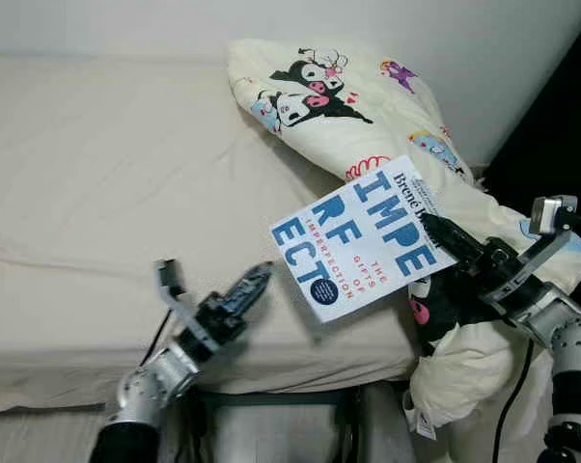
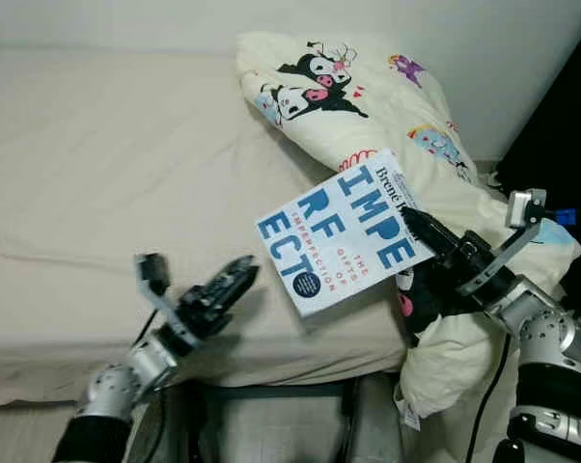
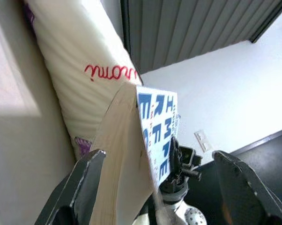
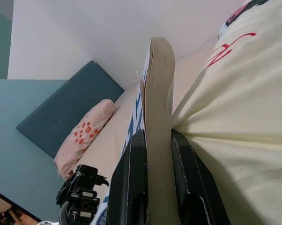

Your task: Clean up the room

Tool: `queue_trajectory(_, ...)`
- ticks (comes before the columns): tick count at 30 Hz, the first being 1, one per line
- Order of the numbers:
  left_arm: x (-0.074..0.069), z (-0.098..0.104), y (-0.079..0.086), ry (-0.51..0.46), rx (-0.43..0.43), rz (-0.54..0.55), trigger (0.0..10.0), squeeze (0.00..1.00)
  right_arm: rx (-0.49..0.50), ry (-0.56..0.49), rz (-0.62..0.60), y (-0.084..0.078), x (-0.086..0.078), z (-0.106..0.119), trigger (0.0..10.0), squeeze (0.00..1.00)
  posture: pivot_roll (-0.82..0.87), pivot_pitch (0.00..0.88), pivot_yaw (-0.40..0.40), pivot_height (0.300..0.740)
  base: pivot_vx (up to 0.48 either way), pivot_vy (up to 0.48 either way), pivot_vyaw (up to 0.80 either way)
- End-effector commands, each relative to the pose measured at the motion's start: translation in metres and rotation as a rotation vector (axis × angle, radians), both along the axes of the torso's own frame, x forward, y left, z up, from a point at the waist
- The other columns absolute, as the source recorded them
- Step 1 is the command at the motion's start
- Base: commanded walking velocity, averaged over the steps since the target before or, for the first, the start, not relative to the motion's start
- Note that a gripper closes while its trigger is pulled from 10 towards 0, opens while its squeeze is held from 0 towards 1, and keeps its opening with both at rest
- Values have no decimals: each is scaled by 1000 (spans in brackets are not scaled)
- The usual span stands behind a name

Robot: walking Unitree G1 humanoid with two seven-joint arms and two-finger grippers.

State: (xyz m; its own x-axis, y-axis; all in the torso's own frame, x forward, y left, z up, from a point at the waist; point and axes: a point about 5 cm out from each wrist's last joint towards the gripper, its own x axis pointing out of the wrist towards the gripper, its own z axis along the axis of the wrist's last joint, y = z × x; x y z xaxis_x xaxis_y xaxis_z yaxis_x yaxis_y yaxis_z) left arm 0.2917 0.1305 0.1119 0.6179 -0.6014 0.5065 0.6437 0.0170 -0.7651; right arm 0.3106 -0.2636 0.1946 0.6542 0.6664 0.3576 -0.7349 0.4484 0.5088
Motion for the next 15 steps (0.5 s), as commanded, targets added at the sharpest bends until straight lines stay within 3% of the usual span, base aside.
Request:
queue_trajectory(1,-6,-3,6,8,-43,-12,10000,0,-1,-59,14,-2,-4,11,0,0,-22,158,-48,530,0,0,0)
queue_trajectory(9,-13,4,-14,-39,-21,-110,10000,0,-12,-54,24,1,-4,11,0,0,-22,154,-49,530,0,0,0)
queue_trajectory(11,-19,1,-37,-58,51,-182,10000,0,-12,-58,28,1,-4,12,0,0,-22,154,-49,530,0,0,0)
queue_trajectory(15,-22,-6,-51,-61,131,-197,10000,0,-13,-58,31,0,-5,13,0,0,-30,156,-49,530,0,0,0)
